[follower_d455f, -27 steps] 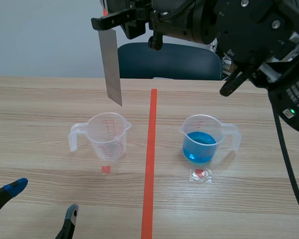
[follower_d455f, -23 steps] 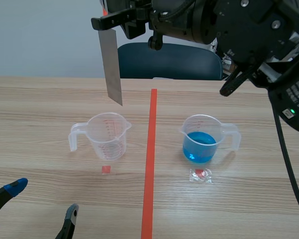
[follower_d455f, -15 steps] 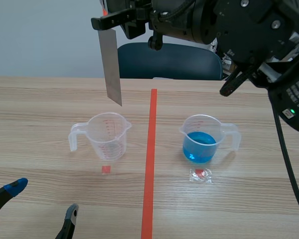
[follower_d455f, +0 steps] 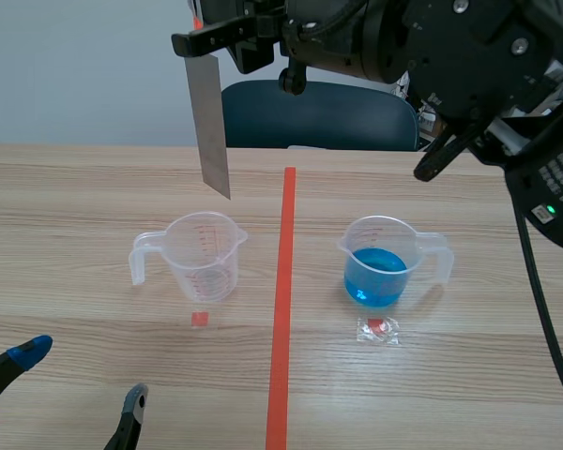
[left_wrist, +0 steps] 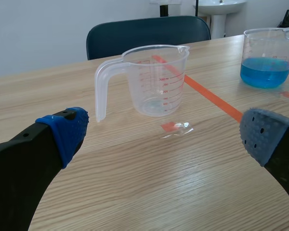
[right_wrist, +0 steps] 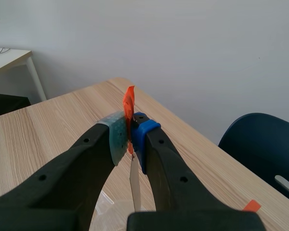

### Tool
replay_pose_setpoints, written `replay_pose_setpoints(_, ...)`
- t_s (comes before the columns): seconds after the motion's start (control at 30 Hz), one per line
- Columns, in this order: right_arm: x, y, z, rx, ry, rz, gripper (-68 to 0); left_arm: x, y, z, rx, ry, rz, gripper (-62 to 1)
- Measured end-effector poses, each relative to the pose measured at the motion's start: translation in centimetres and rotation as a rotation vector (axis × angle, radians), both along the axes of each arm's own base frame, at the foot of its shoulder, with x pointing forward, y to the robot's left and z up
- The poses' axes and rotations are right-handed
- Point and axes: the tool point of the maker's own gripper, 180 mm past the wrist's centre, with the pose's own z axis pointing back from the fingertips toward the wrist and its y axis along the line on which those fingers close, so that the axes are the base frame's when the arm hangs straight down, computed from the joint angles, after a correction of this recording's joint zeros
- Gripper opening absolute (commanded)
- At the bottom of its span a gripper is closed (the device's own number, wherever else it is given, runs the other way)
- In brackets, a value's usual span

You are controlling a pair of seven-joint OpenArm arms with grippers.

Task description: Do the redox reaction experiment. move the plate over the blue solution

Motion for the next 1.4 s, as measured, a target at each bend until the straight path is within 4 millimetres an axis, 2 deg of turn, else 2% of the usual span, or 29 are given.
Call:
replay_pose_setpoints(0.67,-0.2,0.1,0.0,0.005,0.005,0.012,-67.1,0.0,0.0,-0.2,0.002,0.01,0.0,1.4)
replay_pose_setpoints(1.03,-0.9,-1.4,-1.0,-0.002,0.054,0.071,-67.1,0.0,0.0,-0.2,0.002,0.01,0.0,1.4)
replay_pose_setpoints(1.23,-0.8,-3.1,-1.7,-0.024,0.087,0.064,-67.1,0.0,0.0,-0.1,0.0,0.007,-0.001,1.4)
replay_pose_setpoints(1.4,-1.5,-4.6,-0.6,-0.018,0.064,0.076,-67.1,0.0,0.0,-0.2,0.002,0.011,0.0,1.4)
